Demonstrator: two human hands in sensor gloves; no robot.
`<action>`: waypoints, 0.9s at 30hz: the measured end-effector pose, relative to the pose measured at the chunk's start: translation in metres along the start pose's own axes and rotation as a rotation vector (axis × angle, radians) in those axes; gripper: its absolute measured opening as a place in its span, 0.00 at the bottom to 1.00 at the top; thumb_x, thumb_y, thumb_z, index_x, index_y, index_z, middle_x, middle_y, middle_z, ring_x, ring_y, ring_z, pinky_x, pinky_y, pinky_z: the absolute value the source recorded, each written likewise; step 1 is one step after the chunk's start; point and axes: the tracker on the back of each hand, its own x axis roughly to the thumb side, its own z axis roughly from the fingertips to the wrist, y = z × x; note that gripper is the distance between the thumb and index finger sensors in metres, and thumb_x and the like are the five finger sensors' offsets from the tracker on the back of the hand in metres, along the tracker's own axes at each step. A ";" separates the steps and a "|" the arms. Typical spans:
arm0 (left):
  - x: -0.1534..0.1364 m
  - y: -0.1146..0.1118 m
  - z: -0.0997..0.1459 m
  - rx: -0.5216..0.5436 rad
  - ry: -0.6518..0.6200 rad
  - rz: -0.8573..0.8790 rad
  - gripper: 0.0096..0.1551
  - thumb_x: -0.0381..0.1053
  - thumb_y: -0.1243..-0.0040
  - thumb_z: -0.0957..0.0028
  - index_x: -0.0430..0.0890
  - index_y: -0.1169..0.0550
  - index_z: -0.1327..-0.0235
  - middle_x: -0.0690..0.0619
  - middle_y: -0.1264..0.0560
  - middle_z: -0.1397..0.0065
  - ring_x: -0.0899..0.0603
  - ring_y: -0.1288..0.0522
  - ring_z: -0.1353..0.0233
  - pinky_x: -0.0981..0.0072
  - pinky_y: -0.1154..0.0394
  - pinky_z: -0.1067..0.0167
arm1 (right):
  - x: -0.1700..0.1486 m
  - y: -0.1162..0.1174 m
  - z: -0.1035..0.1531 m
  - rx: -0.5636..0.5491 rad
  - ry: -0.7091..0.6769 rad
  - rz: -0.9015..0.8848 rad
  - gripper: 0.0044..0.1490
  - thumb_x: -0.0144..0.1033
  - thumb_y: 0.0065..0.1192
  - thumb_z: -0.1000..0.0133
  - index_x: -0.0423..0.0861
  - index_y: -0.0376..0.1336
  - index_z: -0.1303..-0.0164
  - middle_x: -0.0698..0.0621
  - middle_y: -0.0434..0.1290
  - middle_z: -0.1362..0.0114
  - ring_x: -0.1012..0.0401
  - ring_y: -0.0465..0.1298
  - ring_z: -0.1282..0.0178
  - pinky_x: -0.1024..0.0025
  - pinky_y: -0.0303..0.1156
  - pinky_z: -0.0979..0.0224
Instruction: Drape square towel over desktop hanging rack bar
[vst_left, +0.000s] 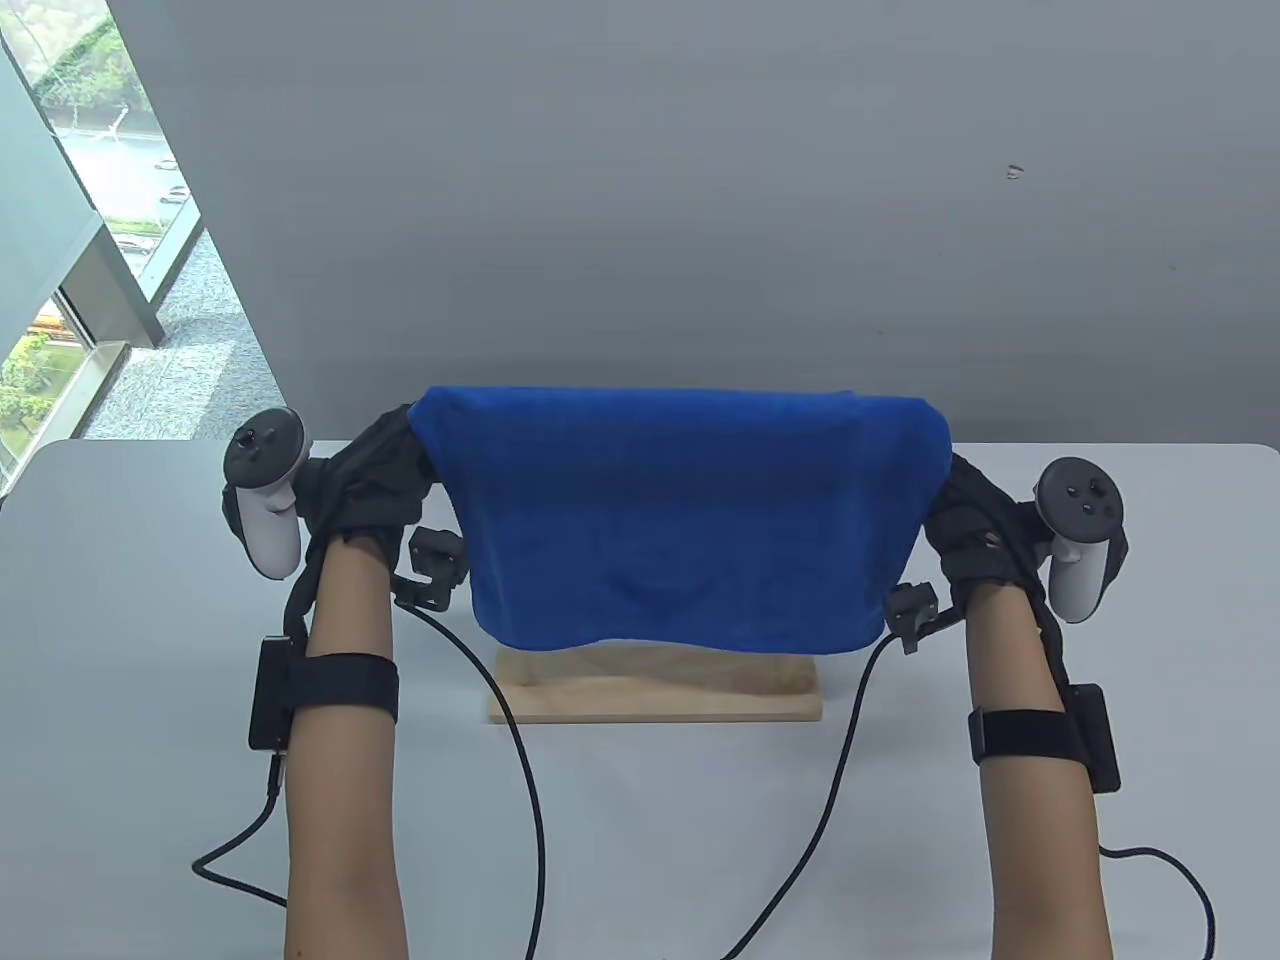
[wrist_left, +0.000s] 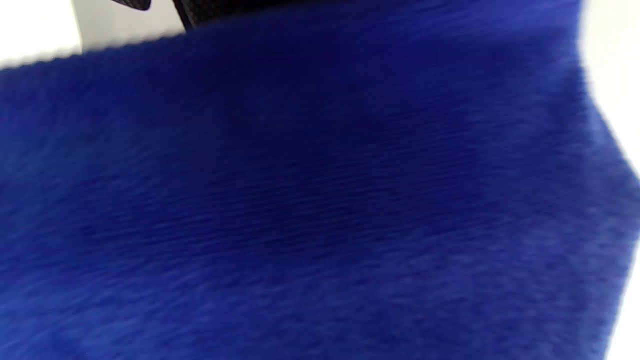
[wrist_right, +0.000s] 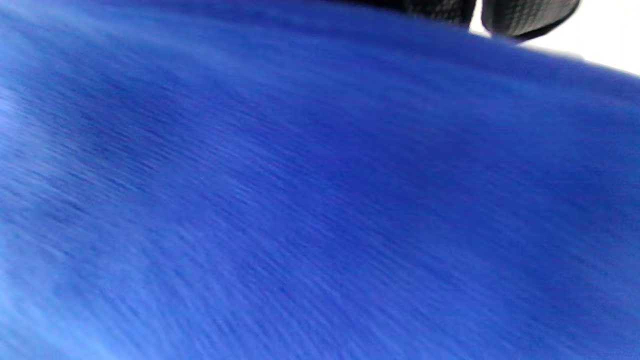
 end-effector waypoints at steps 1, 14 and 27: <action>-0.005 -0.001 0.001 -0.008 0.004 0.035 0.19 0.58 0.50 0.42 0.51 0.19 0.50 0.50 0.18 0.45 0.45 0.15 0.46 0.31 0.39 0.31 | -0.005 0.001 0.002 0.011 0.002 -0.012 0.21 0.38 0.53 0.35 0.37 0.67 0.44 0.36 0.71 0.32 0.37 0.72 0.32 0.30 0.55 0.32; -0.075 -0.007 0.024 -0.020 0.113 0.032 0.20 0.57 0.50 0.43 0.50 0.19 0.48 0.48 0.18 0.42 0.43 0.16 0.43 0.29 0.41 0.32 | -0.073 0.009 0.033 0.040 0.115 0.005 0.21 0.37 0.53 0.36 0.36 0.67 0.43 0.34 0.70 0.32 0.35 0.72 0.33 0.29 0.54 0.33; -0.115 -0.018 0.050 0.040 0.156 0.126 0.32 0.61 0.55 0.42 0.45 0.28 0.32 0.39 0.27 0.30 0.35 0.23 0.33 0.28 0.43 0.33 | -0.087 0.003 0.058 -0.036 0.141 0.013 0.29 0.39 0.48 0.34 0.32 0.64 0.35 0.29 0.68 0.31 0.32 0.71 0.34 0.29 0.55 0.34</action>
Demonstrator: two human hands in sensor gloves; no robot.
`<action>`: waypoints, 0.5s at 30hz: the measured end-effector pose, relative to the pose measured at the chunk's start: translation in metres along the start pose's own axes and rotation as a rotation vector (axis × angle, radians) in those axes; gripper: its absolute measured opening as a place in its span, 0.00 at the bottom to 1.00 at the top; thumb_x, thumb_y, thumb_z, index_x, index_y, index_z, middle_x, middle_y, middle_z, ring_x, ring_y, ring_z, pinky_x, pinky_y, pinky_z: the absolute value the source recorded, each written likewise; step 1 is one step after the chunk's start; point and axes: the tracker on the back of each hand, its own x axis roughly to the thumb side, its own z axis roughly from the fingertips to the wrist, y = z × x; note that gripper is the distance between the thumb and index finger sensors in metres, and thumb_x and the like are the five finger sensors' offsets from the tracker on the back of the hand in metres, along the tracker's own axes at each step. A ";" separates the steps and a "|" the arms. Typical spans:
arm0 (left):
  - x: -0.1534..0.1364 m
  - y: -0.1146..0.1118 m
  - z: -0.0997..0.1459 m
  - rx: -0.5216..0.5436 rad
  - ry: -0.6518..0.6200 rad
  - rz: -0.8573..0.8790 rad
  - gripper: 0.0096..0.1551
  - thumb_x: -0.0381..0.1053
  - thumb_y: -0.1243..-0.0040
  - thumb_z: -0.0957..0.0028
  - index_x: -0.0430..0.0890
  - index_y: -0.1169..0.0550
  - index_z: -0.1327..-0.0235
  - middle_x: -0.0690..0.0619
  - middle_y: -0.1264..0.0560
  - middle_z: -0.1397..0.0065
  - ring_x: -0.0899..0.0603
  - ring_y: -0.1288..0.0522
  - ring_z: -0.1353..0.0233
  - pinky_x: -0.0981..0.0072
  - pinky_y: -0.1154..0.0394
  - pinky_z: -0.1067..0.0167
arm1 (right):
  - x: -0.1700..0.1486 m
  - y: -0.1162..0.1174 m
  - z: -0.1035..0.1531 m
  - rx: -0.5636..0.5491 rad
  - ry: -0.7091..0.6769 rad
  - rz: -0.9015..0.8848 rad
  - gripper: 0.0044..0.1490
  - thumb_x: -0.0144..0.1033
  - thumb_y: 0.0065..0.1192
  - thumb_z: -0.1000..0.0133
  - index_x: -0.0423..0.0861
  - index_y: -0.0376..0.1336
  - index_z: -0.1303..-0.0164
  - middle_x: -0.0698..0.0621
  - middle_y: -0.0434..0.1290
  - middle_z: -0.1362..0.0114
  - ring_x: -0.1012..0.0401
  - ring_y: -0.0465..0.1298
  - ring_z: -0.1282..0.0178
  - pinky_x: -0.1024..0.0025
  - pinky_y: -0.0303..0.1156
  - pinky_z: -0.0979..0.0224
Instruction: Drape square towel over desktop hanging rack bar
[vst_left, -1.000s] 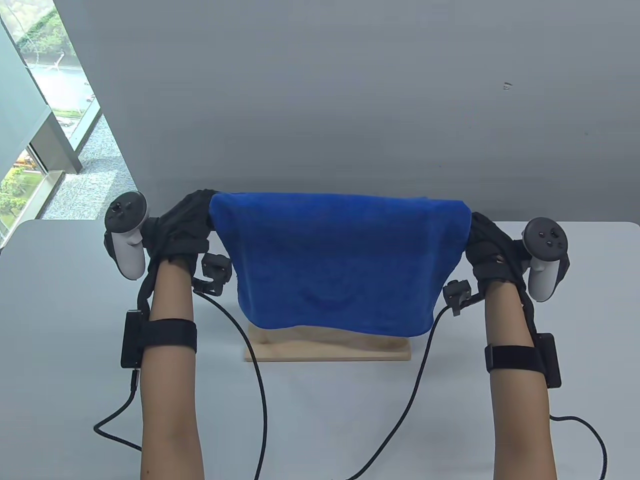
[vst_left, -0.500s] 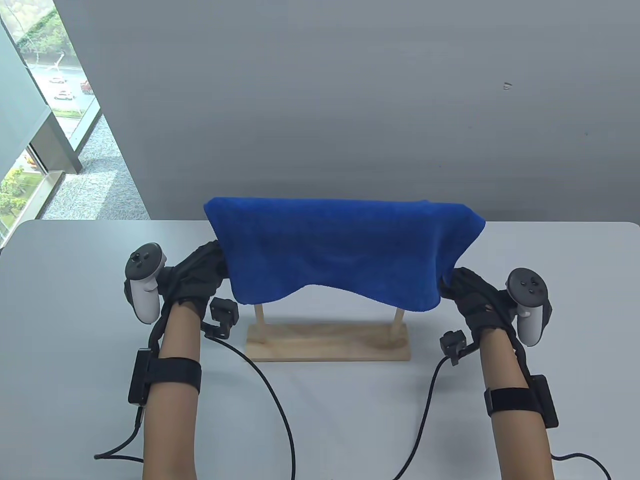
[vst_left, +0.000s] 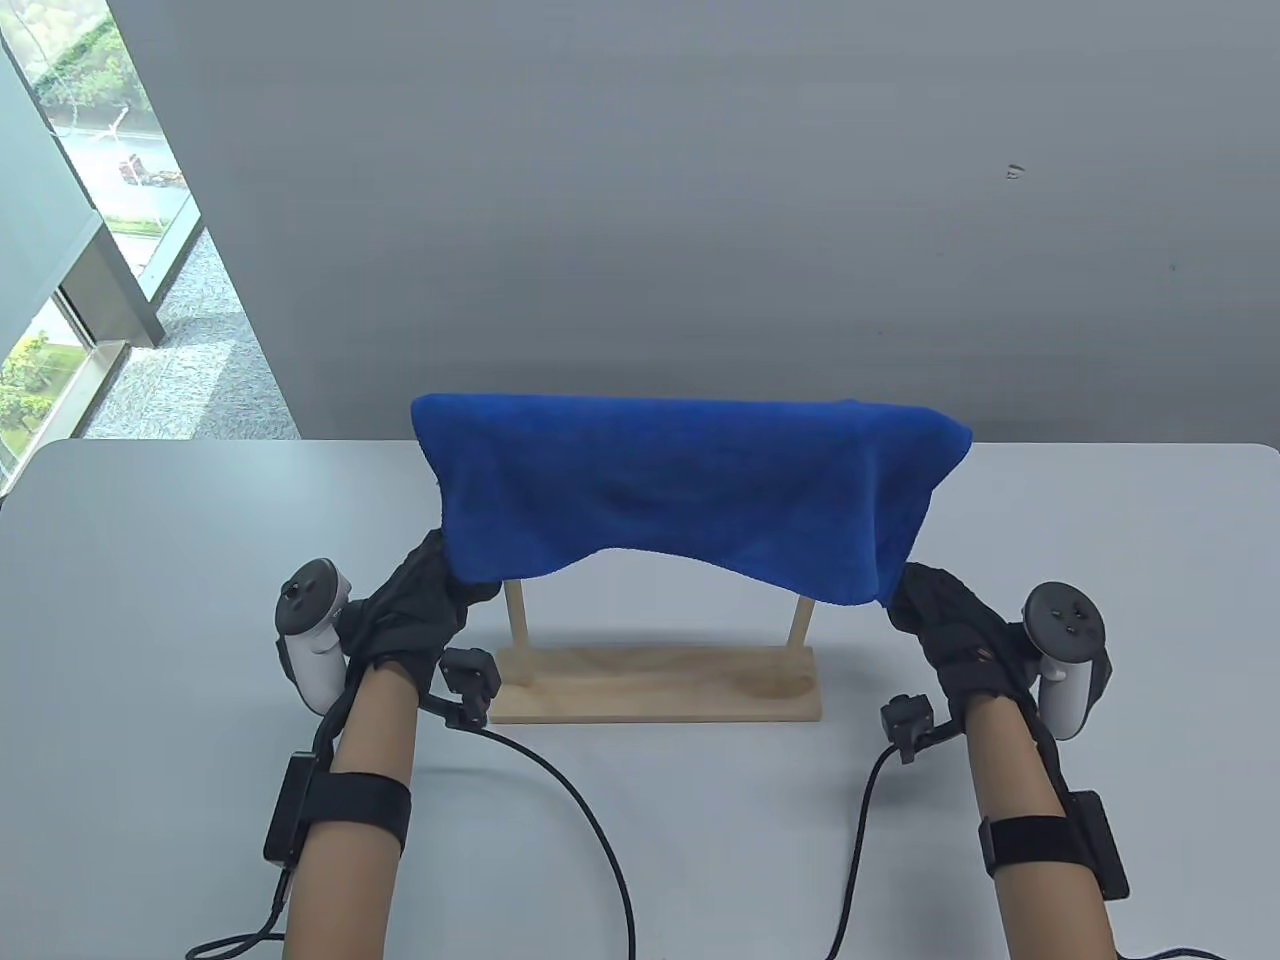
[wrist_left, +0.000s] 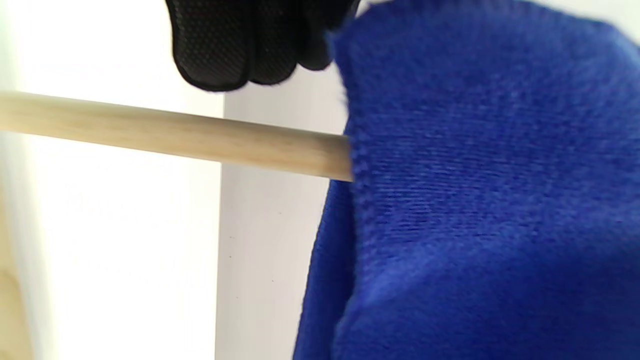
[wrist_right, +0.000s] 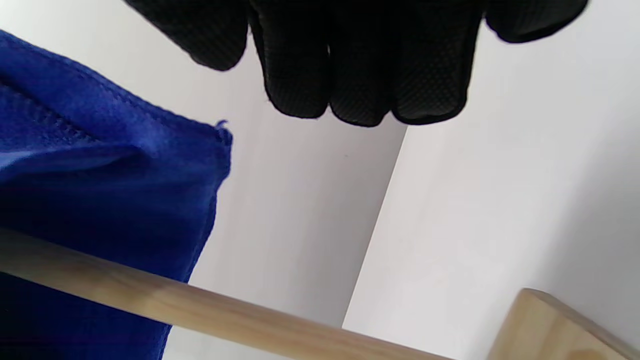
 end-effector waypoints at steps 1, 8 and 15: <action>-0.004 0.002 0.002 -0.005 0.017 -0.014 0.33 0.61 0.56 0.42 0.44 0.30 0.29 0.37 0.29 0.28 0.34 0.25 0.32 0.27 0.44 0.33 | -0.002 -0.001 0.003 0.014 0.011 0.015 0.29 0.39 0.48 0.34 0.32 0.64 0.34 0.29 0.68 0.30 0.32 0.70 0.34 0.29 0.55 0.34; -0.037 0.009 0.035 -0.061 0.100 -0.224 0.43 0.64 0.58 0.42 0.38 0.43 0.21 0.28 0.45 0.21 0.24 0.37 0.25 0.25 0.47 0.33 | -0.011 0.004 0.035 0.131 0.007 0.183 0.31 0.40 0.48 0.34 0.30 0.63 0.32 0.27 0.66 0.29 0.30 0.69 0.33 0.29 0.55 0.34; -0.039 -0.029 0.085 -0.245 -0.014 -0.845 0.50 0.68 0.58 0.43 0.41 0.55 0.19 0.26 0.61 0.19 0.19 0.53 0.21 0.22 0.52 0.33 | 0.005 0.040 0.069 0.287 -0.087 0.415 0.40 0.46 0.47 0.33 0.26 0.53 0.24 0.22 0.56 0.24 0.25 0.59 0.28 0.25 0.50 0.34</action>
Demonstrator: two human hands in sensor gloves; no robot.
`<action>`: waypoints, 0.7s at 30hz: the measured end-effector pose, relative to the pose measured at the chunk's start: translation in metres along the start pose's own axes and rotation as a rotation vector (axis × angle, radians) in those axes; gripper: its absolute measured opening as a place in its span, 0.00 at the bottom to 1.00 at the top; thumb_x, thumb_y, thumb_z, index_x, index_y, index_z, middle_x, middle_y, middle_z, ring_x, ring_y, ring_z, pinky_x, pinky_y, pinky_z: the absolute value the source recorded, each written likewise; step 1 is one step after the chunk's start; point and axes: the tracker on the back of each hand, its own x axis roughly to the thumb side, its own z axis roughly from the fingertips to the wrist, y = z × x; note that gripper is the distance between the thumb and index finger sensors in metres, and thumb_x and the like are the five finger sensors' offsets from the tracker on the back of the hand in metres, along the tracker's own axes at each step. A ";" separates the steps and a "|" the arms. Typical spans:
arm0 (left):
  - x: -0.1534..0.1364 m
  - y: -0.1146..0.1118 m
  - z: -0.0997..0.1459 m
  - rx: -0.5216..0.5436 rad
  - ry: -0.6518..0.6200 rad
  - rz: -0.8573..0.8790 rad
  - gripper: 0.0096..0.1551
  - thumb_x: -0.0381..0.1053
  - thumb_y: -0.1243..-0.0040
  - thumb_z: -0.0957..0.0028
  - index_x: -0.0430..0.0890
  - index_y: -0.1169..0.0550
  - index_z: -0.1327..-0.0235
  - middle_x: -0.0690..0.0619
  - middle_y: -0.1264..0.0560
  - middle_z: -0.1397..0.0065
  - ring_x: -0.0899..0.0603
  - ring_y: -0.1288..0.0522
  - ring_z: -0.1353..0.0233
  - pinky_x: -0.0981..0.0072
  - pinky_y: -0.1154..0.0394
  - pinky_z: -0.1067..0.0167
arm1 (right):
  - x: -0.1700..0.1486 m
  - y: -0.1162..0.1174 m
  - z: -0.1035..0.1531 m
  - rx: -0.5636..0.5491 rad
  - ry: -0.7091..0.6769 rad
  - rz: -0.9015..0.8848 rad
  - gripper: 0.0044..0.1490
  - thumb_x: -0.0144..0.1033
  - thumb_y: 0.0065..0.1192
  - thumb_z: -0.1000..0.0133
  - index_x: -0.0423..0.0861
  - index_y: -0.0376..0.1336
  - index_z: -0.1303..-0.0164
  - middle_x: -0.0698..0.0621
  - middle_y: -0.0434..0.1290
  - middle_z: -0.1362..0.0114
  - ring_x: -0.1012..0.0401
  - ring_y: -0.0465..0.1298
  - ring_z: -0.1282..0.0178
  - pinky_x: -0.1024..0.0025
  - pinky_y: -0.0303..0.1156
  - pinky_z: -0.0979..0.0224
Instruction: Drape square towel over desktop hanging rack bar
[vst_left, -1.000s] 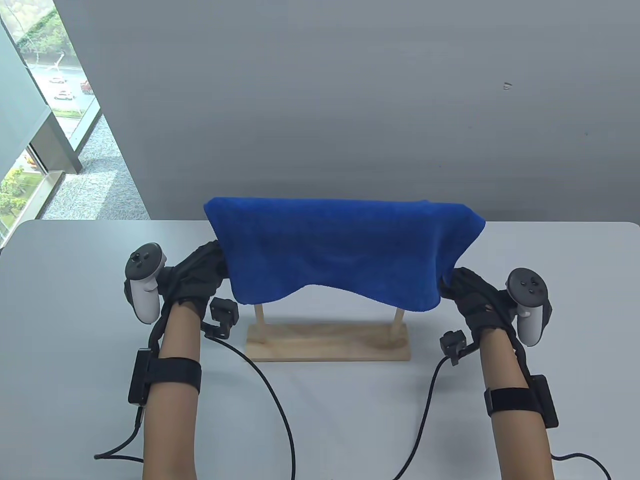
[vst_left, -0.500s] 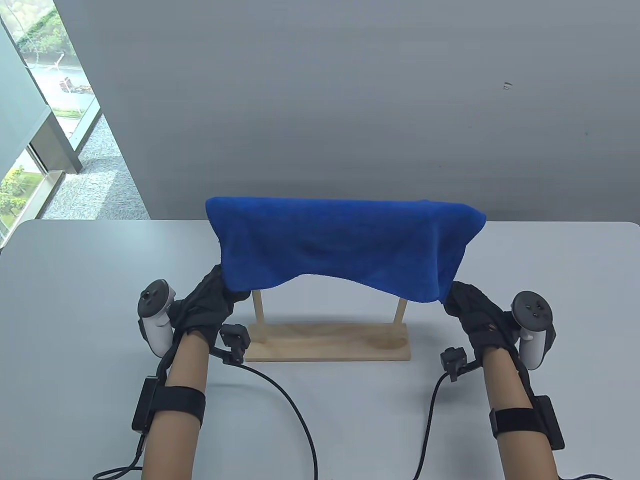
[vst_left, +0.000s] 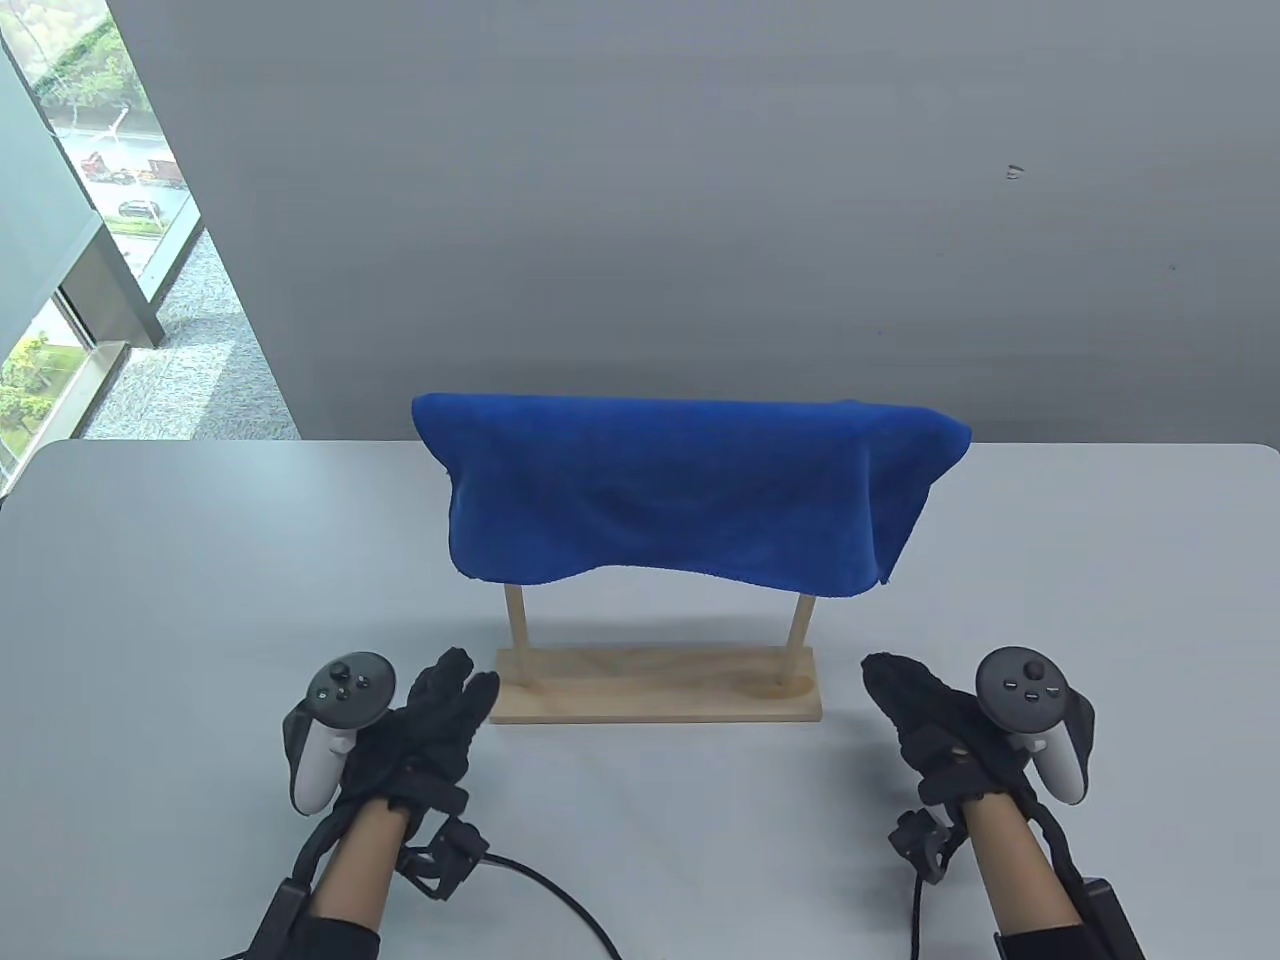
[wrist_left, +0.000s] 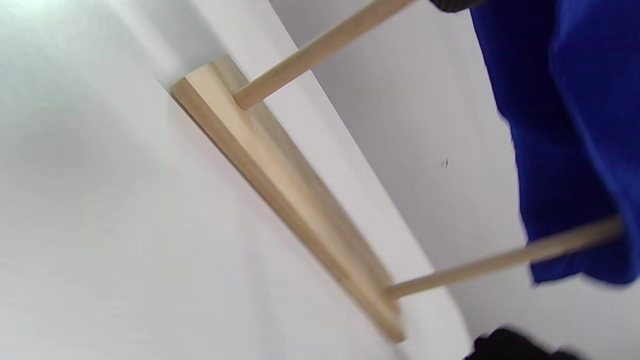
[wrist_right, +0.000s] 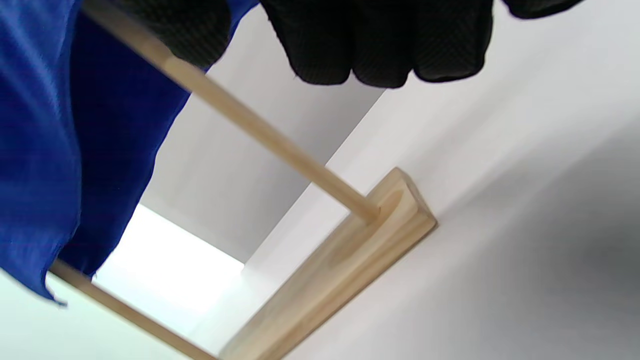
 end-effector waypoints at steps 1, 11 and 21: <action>0.008 -0.004 0.005 -0.007 -0.023 -0.102 0.51 0.68 0.58 0.44 0.41 0.57 0.19 0.27 0.63 0.20 0.20 0.55 0.20 0.22 0.53 0.33 | 0.007 0.004 0.003 0.009 -0.018 0.038 0.42 0.46 0.46 0.33 0.26 0.51 0.23 0.21 0.54 0.23 0.24 0.57 0.27 0.25 0.49 0.34; 0.083 -0.061 0.059 0.144 -0.240 -0.849 0.54 0.72 0.59 0.46 0.48 0.66 0.22 0.31 0.73 0.22 0.23 0.68 0.19 0.21 0.60 0.31 | 0.080 0.059 0.060 -0.067 -0.320 0.666 0.51 0.55 0.44 0.34 0.33 0.36 0.16 0.21 0.32 0.19 0.23 0.37 0.22 0.19 0.37 0.34; 0.059 -0.081 0.059 0.189 -0.218 -0.976 0.54 0.72 0.59 0.48 0.48 0.65 0.23 0.32 0.72 0.22 0.24 0.67 0.19 0.22 0.60 0.31 | 0.063 0.079 0.067 -0.013 -0.275 0.989 0.53 0.57 0.42 0.35 0.37 0.31 0.17 0.24 0.27 0.19 0.25 0.32 0.21 0.19 0.33 0.33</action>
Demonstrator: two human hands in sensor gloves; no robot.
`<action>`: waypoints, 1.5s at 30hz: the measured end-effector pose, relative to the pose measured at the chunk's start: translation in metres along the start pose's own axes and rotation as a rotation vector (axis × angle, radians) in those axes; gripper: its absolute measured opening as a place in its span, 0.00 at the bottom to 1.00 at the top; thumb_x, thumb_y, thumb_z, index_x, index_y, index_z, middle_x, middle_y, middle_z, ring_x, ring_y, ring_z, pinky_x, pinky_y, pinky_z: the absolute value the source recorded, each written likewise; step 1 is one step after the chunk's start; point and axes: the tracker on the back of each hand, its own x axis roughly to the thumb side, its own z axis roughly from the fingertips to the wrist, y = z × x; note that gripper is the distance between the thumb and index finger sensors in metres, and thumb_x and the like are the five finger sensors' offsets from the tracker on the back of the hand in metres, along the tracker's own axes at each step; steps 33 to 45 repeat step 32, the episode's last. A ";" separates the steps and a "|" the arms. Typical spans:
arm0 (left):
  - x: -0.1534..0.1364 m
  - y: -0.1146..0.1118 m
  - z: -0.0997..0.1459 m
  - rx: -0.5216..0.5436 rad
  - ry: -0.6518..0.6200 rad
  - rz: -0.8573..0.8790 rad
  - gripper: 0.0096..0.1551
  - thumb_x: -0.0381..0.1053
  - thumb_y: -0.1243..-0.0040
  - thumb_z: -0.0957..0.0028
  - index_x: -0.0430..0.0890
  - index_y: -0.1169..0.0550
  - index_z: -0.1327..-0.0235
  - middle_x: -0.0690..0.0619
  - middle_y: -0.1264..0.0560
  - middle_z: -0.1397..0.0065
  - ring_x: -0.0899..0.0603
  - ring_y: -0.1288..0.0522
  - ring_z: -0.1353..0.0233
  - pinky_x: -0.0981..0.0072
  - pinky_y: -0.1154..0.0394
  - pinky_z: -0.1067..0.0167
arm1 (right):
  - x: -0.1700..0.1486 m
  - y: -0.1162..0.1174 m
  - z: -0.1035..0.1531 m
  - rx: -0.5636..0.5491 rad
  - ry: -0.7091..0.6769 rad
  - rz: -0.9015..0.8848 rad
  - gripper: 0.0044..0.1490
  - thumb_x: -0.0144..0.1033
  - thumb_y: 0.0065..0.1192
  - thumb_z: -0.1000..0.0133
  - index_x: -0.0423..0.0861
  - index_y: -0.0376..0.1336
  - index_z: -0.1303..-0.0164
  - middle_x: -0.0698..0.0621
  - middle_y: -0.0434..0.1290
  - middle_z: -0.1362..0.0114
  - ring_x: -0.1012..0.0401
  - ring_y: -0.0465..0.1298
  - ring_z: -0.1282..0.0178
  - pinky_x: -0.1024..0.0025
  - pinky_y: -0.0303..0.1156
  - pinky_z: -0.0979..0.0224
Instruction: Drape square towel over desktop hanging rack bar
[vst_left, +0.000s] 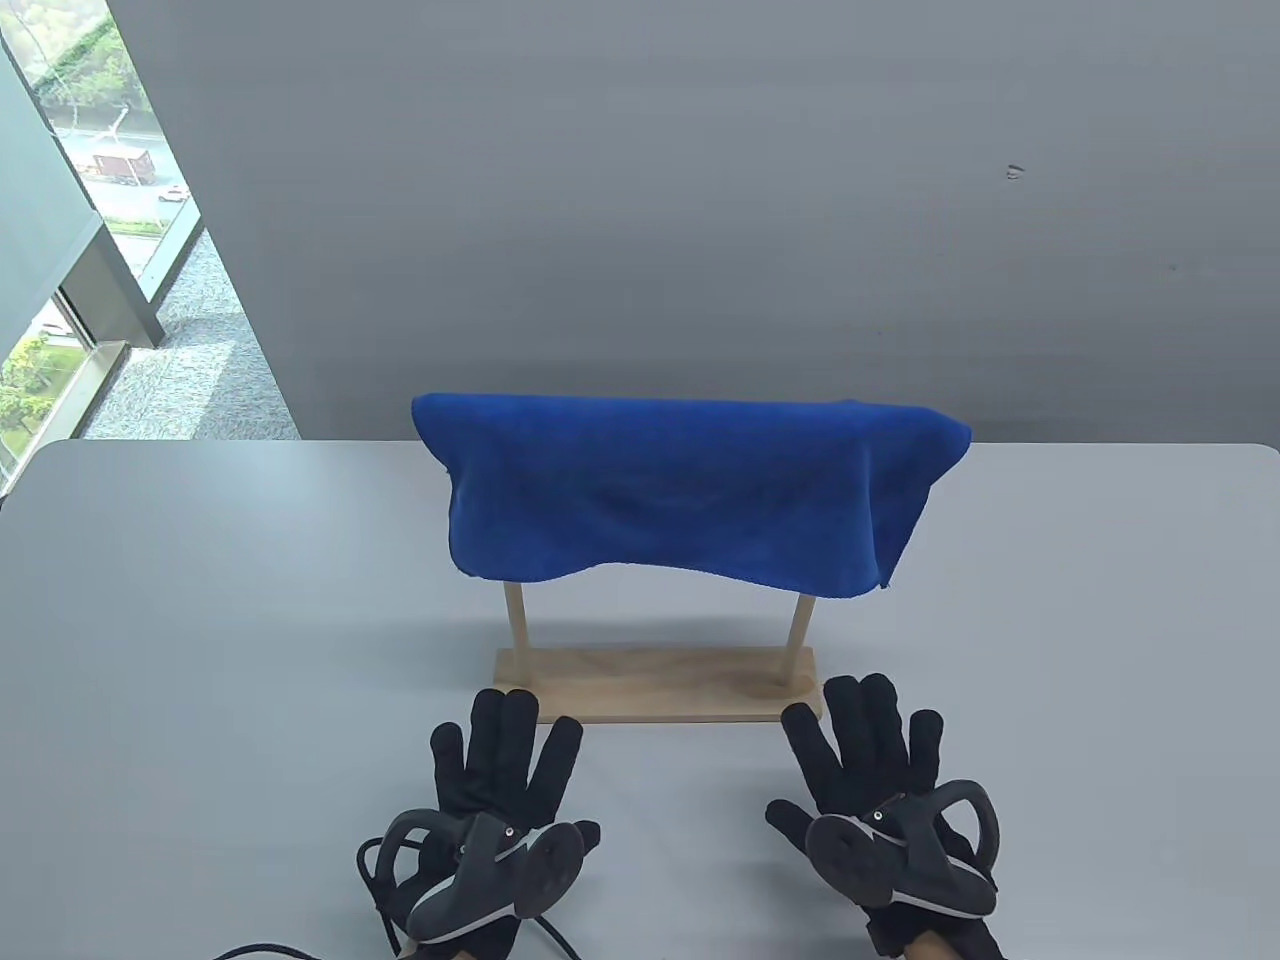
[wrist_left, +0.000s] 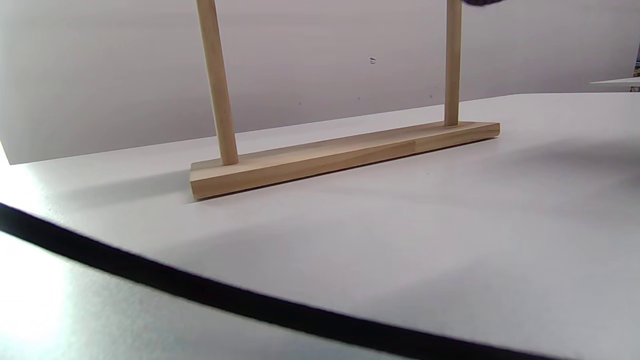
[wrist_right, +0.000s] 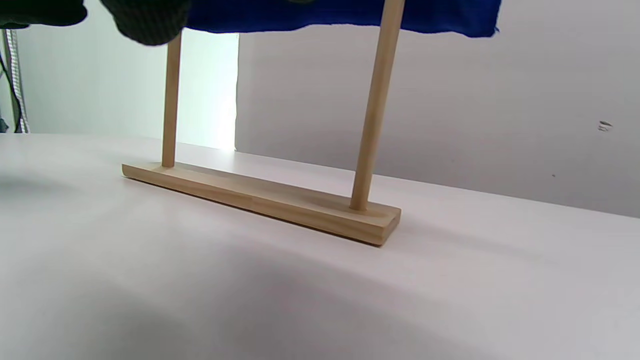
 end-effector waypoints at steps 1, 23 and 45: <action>-0.002 0.000 0.001 -0.001 0.006 0.015 0.54 0.72 0.59 0.47 0.48 0.65 0.23 0.32 0.72 0.22 0.24 0.67 0.19 0.22 0.60 0.32 | -0.003 0.001 0.001 -0.002 0.007 -0.025 0.53 0.57 0.42 0.35 0.36 0.31 0.17 0.24 0.27 0.20 0.25 0.32 0.21 0.19 0.34 0.33; -0.010 0.003 0.008 -0.051 0.051 0.038 0.53 0.71 0.58 0.47 0.47 0.63 0.22 0.32 0.71 0.22 0.24 0.68 0.20 0.22 0.61 0.32 | -0.012 0.005 0.004 0.071 0.037 -0.090 0.52 0.56 0.42 0.35 0.35 0.31 0.17 0.23 0.27 0.20 0.25 0.33 0.22 0.20 0.34 0.34; -0.009 0.003 0.007 -0.089 0.058 0.039 0.53 0.71 0.58 0.47 0.47 0.62 0.22 0.32 0.70 0.21 0.24 0.67 0.20 0.22 0.60 0.32 | -0.012 0.006 0.004 0.106 0.035 -0.111 0.51 0.56 0.42 0.35 0.35 0.32 0.17 0.23 0.28 0.20 0.25 0.34 0.22 0.20 0.34 0.34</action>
